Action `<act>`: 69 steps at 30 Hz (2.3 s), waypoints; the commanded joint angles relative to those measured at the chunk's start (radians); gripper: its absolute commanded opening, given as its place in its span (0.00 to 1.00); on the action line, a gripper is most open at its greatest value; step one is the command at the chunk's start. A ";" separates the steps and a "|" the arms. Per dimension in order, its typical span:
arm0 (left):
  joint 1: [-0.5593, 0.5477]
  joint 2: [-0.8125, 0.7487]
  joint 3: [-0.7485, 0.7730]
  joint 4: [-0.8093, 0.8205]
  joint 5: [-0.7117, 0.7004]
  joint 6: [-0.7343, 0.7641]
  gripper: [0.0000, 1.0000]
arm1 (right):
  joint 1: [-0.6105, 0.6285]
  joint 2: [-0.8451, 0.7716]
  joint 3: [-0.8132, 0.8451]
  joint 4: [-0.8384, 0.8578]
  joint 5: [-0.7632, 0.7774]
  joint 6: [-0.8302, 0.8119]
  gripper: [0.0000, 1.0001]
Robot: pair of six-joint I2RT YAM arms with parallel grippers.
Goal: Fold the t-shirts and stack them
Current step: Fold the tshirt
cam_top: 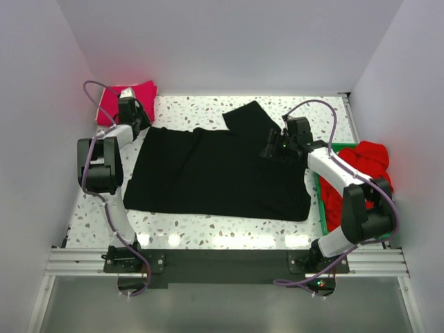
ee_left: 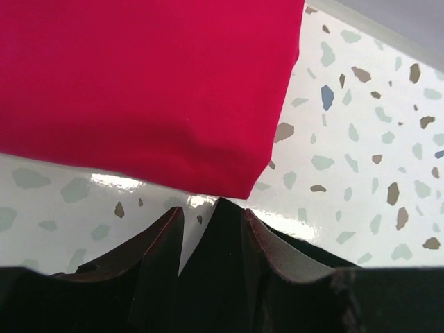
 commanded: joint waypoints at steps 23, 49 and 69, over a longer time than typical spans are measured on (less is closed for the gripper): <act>-0.042 0.093 0.077 -0.066 -0.076 0.137 0.18 | 0.008 -0.031 0.003 0.033 -0.020 -0.010 0.59; -0.005 -0.050 -0.042 0.052 -0.234 -0.007 0.00 | -0.046 0.457 0.609 -0.073 0.181 -0.131 0.60; 0.011 -0.068 -0.093 0.082 -0.253 -0.011 0.00 | -0.089 0.897 1.067 -0.243 0.319 -0.196 0.58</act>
